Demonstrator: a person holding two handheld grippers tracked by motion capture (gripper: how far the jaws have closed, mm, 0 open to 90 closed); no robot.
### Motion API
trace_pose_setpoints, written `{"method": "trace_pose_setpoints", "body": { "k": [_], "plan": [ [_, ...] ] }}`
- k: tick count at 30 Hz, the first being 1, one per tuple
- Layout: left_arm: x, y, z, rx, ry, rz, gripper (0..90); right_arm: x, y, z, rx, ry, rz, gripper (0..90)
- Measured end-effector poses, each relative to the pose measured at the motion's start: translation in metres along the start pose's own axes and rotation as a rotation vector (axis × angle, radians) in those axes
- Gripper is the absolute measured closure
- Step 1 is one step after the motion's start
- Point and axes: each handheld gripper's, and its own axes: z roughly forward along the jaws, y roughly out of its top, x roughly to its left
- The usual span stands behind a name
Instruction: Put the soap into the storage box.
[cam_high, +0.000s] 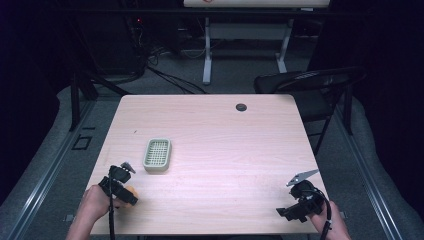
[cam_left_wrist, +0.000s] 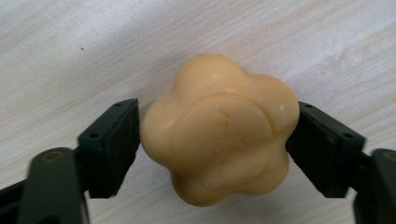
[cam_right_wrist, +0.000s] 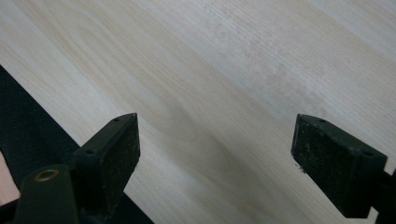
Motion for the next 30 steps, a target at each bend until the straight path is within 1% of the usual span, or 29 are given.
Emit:
{"method": "trace_pose_setpoints", "body": {
  "k": [3, 4, 5, 6, 17, 23, 30],
  "plan": [
    [-0.0007, 0.0004, 0.0002, 0.006, 0.006, -0.001, 25.7, 0.0, 0.0, 0.0001, -0.001, -0.003, -0.001, 15.3],
    [-0.0001, 0.0021, -0.0003, 0.02, 0.001, 0.006, 25.8, 0.0, -0.0001, -0.0003, -0.002, -0.002, 0.001, 15.3],
    [-0.0001, 0.0021, -0.0003, 0.02, 0.001, 0.006, 25.8, 0.0, -0.0001, -0.0003, -0.002, -0.002, 0.001, 15.3],
    [0.0, 0.0036, -0.0003, 0.031, 0.0, 0.009, 25.9, -0.0003, -0.0002, -0.001, 0.003, -0.008, -0.005, 15.3],
    [0.0007, 0.0036, 0.0001, 0.034, -0.009, -0.001, 25.9, -0.0001, -0.0005, -0.0009, 0.001, 0.0, -0.006, 15.3],
    [0.0019, 0.005, 0.0011, 0.045, -0.016, 0.01, 26.2, 0.0004, -0.0006, -0.0002, 0.003, 0.001, -0.003, 15.3],
    [0.0025, 0.0041, 0.0008, 0.039, -0.018, 0.016, 26.7, -0.0003, -0.001, -0.0009, 0.008, -0.002, -0.007, 15.3]
  ]
}}
